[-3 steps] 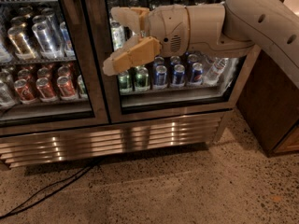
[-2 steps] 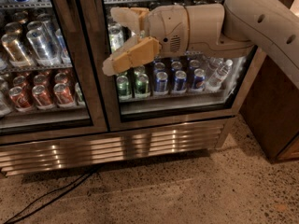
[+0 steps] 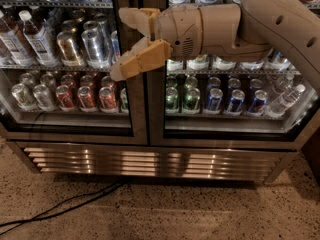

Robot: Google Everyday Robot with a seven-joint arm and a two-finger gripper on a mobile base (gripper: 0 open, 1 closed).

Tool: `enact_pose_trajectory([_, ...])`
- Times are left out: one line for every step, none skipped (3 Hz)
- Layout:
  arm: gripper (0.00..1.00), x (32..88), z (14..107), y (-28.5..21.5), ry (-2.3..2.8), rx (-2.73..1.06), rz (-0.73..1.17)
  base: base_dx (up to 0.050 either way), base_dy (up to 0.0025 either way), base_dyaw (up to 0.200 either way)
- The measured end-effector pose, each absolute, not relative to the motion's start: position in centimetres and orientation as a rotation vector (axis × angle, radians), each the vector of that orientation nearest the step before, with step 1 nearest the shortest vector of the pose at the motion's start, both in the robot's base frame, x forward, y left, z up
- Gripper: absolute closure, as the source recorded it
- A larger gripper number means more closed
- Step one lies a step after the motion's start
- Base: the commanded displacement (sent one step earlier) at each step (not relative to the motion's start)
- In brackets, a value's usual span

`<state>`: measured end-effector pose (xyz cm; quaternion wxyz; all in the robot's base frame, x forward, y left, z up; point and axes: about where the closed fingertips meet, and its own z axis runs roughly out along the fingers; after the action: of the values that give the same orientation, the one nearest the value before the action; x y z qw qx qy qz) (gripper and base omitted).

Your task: Open left fridge door

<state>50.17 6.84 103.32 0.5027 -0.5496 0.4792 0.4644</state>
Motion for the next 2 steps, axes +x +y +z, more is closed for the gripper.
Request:
enact_pose_trajectory([0.0,50.17,103.32,6.84,1.157,-1.328,1.122,0.05,0.0,0.0])
enact_pose_trajectory([0.0,50.17,103.32,6.84,1.157,-1.328,1.122,0.049,0.00002,0.0])
